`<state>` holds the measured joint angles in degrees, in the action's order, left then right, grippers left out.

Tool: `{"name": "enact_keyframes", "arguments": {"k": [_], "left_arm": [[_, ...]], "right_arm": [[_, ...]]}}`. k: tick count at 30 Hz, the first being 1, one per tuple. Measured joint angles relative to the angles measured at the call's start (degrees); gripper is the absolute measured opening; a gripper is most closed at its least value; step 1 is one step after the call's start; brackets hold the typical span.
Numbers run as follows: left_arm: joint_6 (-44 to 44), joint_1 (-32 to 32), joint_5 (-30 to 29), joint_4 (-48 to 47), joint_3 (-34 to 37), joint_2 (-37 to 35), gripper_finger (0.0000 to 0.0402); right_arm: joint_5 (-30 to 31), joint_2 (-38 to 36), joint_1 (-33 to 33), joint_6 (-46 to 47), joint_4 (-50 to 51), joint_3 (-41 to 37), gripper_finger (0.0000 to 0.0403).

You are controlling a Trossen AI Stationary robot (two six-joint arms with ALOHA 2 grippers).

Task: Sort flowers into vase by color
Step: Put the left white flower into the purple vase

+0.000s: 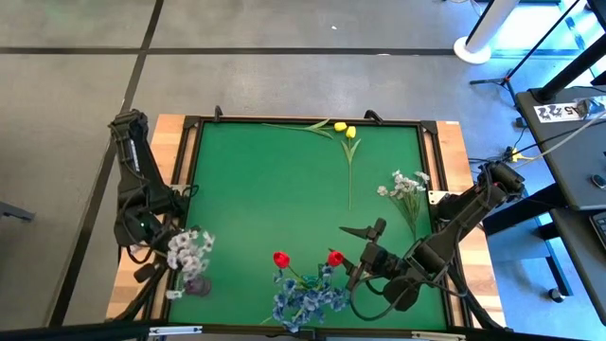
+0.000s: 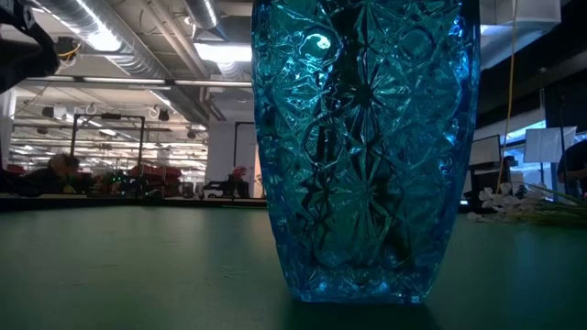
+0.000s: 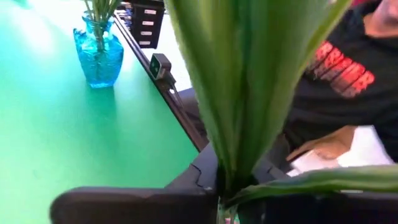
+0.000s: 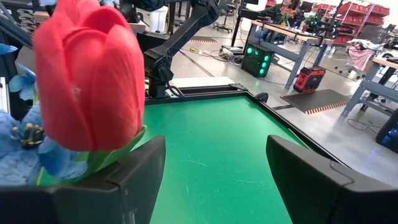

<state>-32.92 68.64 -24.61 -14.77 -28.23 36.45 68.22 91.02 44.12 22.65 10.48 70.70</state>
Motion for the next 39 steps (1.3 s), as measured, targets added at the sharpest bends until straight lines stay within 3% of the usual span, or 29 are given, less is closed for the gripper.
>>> {"name": "enact_keyframes", "arguments": {"k": [9,15,25,30,39], "left_arm": [[-8.4,0.0,-0.1,-0.2,0.0,-1.3,0.0111],[-8.4,0.0,-0.4,-0.2,0.0,-1.3,0.0142],[0.7,0.0,5.9,-2.5,0.0,-1.4,0.0143],[3.7,0.0,6.1,-7.7,0.0,-1.3,0.0142],[9.7,0.0,6.8,-8.6,0.0,-1.3,0.0142]], "right_arm": [[0.0,0.0,0.0,0.0,-0.1,0.0,0.0280],[0.0,0.0,0.0,0.0,-0.1,0.0,0.0280],[-2.0,0.0,0.0,0.0,-0.1,0.0,0.0280],[-2.3,0.0,0.0,0.0,-0.1,0.0,0.0280],[-3.4,0.0,0.0,0.0,-0.1,0.0,0.0280]]}}
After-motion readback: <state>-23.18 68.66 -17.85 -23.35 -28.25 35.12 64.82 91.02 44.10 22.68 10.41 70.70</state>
